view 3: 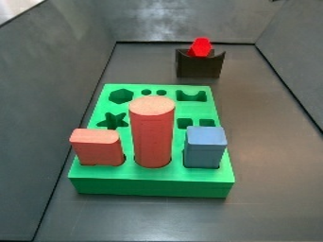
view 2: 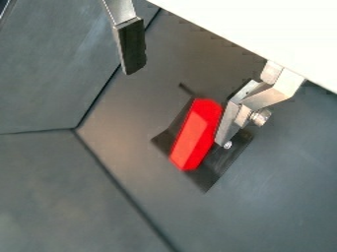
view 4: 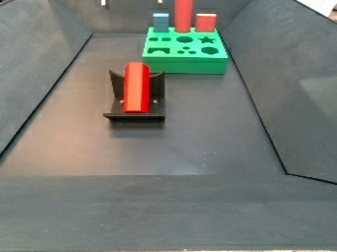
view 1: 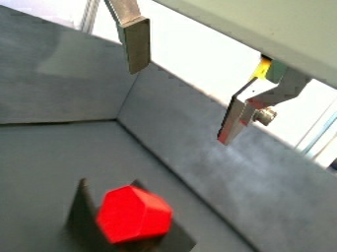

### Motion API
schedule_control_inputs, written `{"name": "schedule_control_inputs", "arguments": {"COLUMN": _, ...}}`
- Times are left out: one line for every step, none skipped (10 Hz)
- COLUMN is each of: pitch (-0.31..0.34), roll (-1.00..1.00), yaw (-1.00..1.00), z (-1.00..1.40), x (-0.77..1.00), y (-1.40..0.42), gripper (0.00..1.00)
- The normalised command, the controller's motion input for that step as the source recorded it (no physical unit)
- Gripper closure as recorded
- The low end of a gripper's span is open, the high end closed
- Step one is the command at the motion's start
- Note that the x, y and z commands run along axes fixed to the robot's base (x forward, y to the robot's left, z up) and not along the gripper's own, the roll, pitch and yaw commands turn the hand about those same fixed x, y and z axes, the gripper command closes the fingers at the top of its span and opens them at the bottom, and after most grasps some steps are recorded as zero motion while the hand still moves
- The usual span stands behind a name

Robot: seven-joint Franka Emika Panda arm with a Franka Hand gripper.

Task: Pick up the hexagon object. Move up. Place the hexagon object on the fixture. Regrasp the hexagon object. Move to above the board. Insert the hexagon object.
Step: Regrasp the hexagon object.

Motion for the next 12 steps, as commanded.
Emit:
{"name": "schedule_control_inputs", "arguments": {"pitch": 0.172, "roll": 1.00, "yaw": 0.12, "z": -0.02, "x": 0.10, "y": -0.04, "gripper": 0.00}}
{"name": "schedule_control_inputs", "arguments": {"pitch": 0.170, "roll": 0.80, "yaw": 0.15, "z": -0.02, "x": 0.10, "y": -0.04, "gripper": 0.00}}
{"name": "schedule_control_inputs", "arguments": {"pitch": 0.153, "roll": 0.62, "yaw": 0.17, "z": -0.02, "x": 0.10, "y": -0.04, "gripper": 0.00}}
{"name": "schedule_control_inputs", "arguments": {"pitch": 0.132, "roll": 0.43, "yaw": 0.19, "z": -0.02, "x": 0.10, "y": -0.05, "gripper": 0.00}}
{"name": "schedule_control_inputs", "arguments": {"pitch": 0.099, "roll": 0.25, "yaw": 0.20, "z": -0.01, "x": 0.10, "y": -0.03, "gripper": 0.00}}
{"name": "schedule_control_inputs", "arguments": {"pitch": 0.052, "roll": 0.17, "yaw": 0.20, "z": -0.01, "x": 0.08, "y": -0.03, "gripper": 0.00}}
{"name": "schedule_control_inputs", "arguments": {"pitch": 0.029, "roll": 0.15, "yaw": 0.20, "z": -0.01, "x": 0.08, "y": -0.04, "gripper": 0.00}}
{"name": "schedule_control_inputs", "arguments": {"pitch": -0.014, "roll": 0.19, "yaw": 0.23, "z": -1.00, "x": 0.03, "y": 0.07, "gripper": 0.00}}
{"name": "schedule_control_inputs", "arguments": {"pitch": -0.018, "roll": 0.19, "yaw": 0.22, "z": -1.00, "x": 0.03, "y": 0.07, "gripper": 0.00}}
{"name": "schedule_control_inputs", "arguments": {"pitch": -0.069, "roll": 0.17, "yaw": 0.16, "z": -1.00, "x": 0.05, "y": 0.06, "gripper": 0.00}}
{"name": "schedule_control_inputs", "arguments": {"pitch": -0.084, "roll": 0.16, "yaw": 0.14, "z": -1.00, "x": 0.06, "y": 0.06, "gripper": 0.00}}
{"name": "schedule_control_inputs", "arguments": {"pitch": -0.102, "roll": 0.12, "yaw": 0.10, "z": -1.00, "x": 0.07, "y": 0.05, "gripper": 0.00}}
